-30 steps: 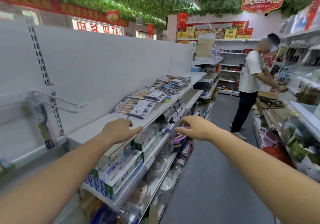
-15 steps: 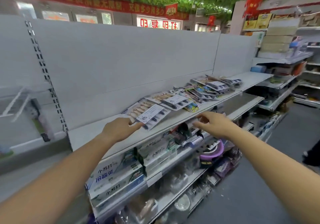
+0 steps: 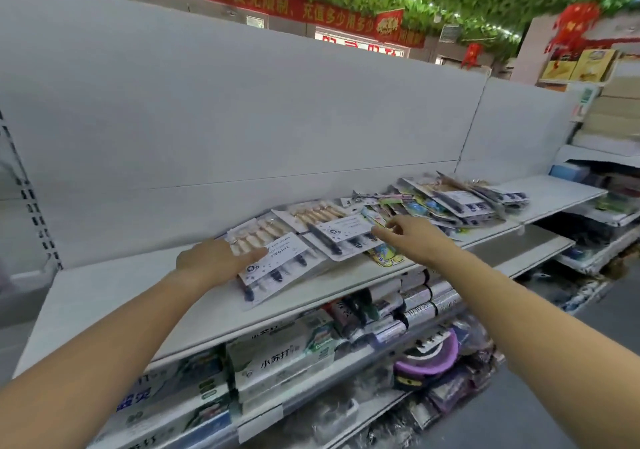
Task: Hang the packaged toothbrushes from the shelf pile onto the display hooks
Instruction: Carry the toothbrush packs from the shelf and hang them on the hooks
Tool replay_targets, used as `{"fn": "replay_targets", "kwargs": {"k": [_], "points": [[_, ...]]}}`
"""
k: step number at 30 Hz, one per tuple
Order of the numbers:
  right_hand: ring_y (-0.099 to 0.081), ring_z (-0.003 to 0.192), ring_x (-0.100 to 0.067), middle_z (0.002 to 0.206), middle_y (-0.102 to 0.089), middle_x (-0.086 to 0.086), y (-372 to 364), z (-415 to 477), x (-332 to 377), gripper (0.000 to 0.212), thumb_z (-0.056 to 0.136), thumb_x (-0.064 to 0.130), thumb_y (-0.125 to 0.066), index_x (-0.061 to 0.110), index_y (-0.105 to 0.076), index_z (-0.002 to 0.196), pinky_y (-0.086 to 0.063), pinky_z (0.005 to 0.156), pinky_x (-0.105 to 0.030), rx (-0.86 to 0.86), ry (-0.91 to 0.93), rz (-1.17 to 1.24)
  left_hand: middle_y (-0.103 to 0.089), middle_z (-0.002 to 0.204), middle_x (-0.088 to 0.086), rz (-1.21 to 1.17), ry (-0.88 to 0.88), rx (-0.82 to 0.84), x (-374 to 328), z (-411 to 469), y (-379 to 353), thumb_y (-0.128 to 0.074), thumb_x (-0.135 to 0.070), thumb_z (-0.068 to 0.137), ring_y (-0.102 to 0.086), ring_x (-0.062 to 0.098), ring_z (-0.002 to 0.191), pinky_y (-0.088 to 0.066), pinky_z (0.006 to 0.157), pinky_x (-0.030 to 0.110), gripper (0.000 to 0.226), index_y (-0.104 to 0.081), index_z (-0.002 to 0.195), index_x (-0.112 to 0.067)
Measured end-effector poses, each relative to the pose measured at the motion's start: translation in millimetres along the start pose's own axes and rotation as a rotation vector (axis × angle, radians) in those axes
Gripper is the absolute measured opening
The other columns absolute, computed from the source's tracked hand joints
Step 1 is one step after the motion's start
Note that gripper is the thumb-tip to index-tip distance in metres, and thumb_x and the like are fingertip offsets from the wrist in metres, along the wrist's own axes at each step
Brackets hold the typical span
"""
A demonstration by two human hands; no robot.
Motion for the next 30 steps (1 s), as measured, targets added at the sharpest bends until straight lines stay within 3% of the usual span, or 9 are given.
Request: {"fn": "replay_targets", "kwargs": {"k": [6, 8, 9, 11, 17, 22, 25, 27, 30], "points": [[-0.063, 0.103, -0.031, 0.124, -0.065, -0.019, -13, 65, -2, 0.096, 0.087, 0.081, -0.041, 0.001, -0.050, 0.139, -0.052, 0.091, -0.044, 0.140, -0.020, -0.081, -0.051, 0.151, 0.006, 0.093, 0.131, 0.123, -6, 6, -6, -0.022, -0.116, 0.031, -0.050, 0.031, 0.135, -0.043, 0.108, 0.046, 0.143, -0.061, 0.135, -0.025], [-0.063, 0.085, -0.027, 0.105, -0.068, -0.016, -21, 81, -1, 0.087, 0.083, 0.084, -0.043, 0.004, -0.061, 0.111, -0.053, 0.074, -0.039, 0.202, -0.005, -0.116, -0.047, 0.154, 0.006, 0.112, 0.167, 0.134, -8, 6, -4, -0.026, -0.115, 0.034, -0.047, 0.031, 0.138, -0.042, 0.110, 0.046, 0.145, -0.052, 0.145, -0.025], [-0.057, 0.070, -0.022, 0.084, -0.063, -0.010, -23, 87, -2, 0.074, 0.079, 0.086, -0.044, 0.013, -0.054, 0.083, -0.047, 0.063, -0.035, 0.215, -0.001, -0.143, -0.046, 0.156, 0.006, 0.127, 0.193, 0.141, -9, 5, -3, -0.028, -0.114, 0.037, -0.045, 0.031, 0.140, -0.040, 0.112, 0.046, 0.144, -0.049, 0.148, -0.025], [-0.048, 0.062, -0.018, 0.070, -0.049, -0.004, -27, 97, -3, 0.070, 0.071, 0.089, -0.046, 0.022, -0.030, 0.067, -0.038, 0.058, -0.031, 0.266, 0.001, -0.135, -0.043, 0.157, 0.007, 0.166, 0.259, 0.162, -10, 1, -3, -0.028, -0.112, 0.043, -0.041, 0.032, 0.143, -0.033, 0.115, 0.048, 0.140, -0.045, 0.150, -0.025], [-0.062, 0.095, -0.029, 0.102, -0.065, -0.011, -28, 116, -9, 0.084, 0.070, 0.088, -0.055, 0.007, -0.065, 0.090, -0.049, 0.083, -0.036, 0.363, 0.028, -0.154, -0.031, 0.163, 0.012, 0.150, 0.417, 0.211, -28, -14, -9, -0.030, -0.105, 0.062, -0.027, 0.033, 0.150, -0.019, 0.118, 0.051, 0.127, -0.037, 0.156, -0.019], [-0.057, 0.119, -0.037, 0.142, -0.051, -0.016, -26, 122, -21, 0.111, 0.066, 0.085, -0.063, 0.001, -0.051, 0.137, -0.054, 0.097, -0.046, 0.452, 0.000, 0.015, -0.040, 0.159, 0.013, -0.110, 0.489, 0.178, -42, -13, -11, -0.052, -0.097, 0.062, -0.043, 0.033, 0.142, -0.038, 0.116, 0.043, 0.126, -0.040, 0.153, -0.010], [-0.062, 0.098, -0.034, 0.123, -0.054, -0.014, -19, 128, -32, 0.097, 0.071, 0.072, -0.073, -0.004, -0.055, 0.129, -0.059, 0.089, -0.043, 0.436, -0.033, 0.236, -0.045, 0.156, 0.015, -0.184, 0.470, 0.148, -54, -13, -13, -0.060, -0.070, 0.087, -0.048, 0.034, 0.138, -0.044, 0.107, 0.037, 0.093, -0.041, 0.151, -0.004], [-0.063, 0.076, -0.027, 0.108, -0.060, -0.013, -16, 132, -40, 0.087, 0.068, 0.063, -0.082, -0.002, -0.057, 0.121, -0.063, 0.072, -0.037, 0.411, -0.065, 0.384, -0.041, 0.158, 0.014, -0.195, 0.470, 0.137, -56, -15, -13, -0.059, -0.063, 0.093, -0.047, 0.034, 0.139, -0.043, 0.105, 0.035, 0.086, -0.038, 0.153, -0.005], [-0.062, 0.067, -0.023, 0.099, -0.062, -0.012, -9, 137, -49, 0.069, 0.067, 0.052, -0.088, 0.003, -0.059, 0.107, -0.063, 0.061, -0.035, 0.393, -0.085, 0.505, -0.039, 0.160, 0.014, -0.209, 0.478, 0.124, -51, -17, -10, -0.061, -0.062, 0.092, -0.045, 0.033, 0.140, -0.043, 0.099, 0.034, 0.089, -0.036, 0.154, -0.004]]}}
Point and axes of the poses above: each hand's wrist, its own z-axis towards the middle knuckle, its own y-axis out of the back of the hand, x = y × z, the point moved 5 cm from there along z, towards the middle knuckle
